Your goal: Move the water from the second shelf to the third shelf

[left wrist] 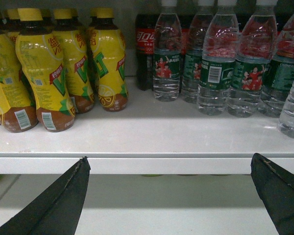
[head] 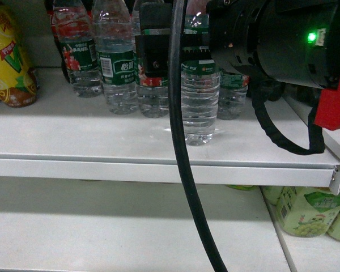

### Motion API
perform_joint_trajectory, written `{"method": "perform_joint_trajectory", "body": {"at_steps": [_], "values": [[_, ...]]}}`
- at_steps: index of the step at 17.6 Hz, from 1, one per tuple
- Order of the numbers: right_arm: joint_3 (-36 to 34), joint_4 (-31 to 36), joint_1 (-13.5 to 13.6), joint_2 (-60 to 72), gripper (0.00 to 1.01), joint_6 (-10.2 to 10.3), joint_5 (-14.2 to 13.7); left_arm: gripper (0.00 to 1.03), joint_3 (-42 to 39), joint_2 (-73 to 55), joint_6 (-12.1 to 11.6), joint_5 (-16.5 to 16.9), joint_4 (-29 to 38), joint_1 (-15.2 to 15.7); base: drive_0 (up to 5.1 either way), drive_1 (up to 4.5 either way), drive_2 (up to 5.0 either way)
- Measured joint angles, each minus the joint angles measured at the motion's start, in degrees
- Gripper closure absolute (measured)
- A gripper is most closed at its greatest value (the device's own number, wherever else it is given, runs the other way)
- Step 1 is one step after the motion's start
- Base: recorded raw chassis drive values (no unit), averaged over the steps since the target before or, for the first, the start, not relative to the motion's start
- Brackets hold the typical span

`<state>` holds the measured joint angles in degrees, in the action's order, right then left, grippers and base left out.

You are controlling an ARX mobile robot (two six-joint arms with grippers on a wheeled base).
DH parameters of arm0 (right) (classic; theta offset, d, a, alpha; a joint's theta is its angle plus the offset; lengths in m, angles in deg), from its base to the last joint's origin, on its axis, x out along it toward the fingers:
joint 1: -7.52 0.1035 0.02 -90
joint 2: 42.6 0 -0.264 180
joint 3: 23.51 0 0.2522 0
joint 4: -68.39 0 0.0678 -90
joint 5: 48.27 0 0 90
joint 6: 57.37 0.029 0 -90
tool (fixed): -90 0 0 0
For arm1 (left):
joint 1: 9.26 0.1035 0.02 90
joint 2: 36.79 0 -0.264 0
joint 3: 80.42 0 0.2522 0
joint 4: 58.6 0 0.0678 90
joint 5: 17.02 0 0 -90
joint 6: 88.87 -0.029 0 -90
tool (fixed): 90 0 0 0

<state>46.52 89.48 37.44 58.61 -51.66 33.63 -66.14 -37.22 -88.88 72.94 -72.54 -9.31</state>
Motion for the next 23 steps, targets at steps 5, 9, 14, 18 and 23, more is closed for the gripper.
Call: {"method": "perform_joint_trajectory", "body": {"at_steps": [5,9,14,18,23], "values": [[1.9,-0.2,-0.4,2.0,0.03,1.1,0.0,0.05,0.0,0.0,0.0,0.0,0.0,0.0,0.0,0.00,0.0],[2.8,-0.3,-0.3,4.3,0.03,1.4,-0.1,0.05,0.0,0.0,0.0,0.0,0.0,0.0,0.0,0.00,0.0],[3.9,-0.7,-0.3,5.9,0.03,2.0,-0.5,0.05,0.0,0.0,0.0,0.0,0.0,0.0,0.0,0.00,0.0],[4.9,-1.0,-0.3,6.3,0.03,2.8,-0.5,0.05,0.0,0.0,0.0,0.0,0.0,0.0,0.0,0.00,0.0],[5.4,-1.8,-0.3,6.5,0.03,3.3,-1.7,0.05,0.0,0.0,0.0,0.0,0.0,0.0,0.0,0.00,0.0]]}}
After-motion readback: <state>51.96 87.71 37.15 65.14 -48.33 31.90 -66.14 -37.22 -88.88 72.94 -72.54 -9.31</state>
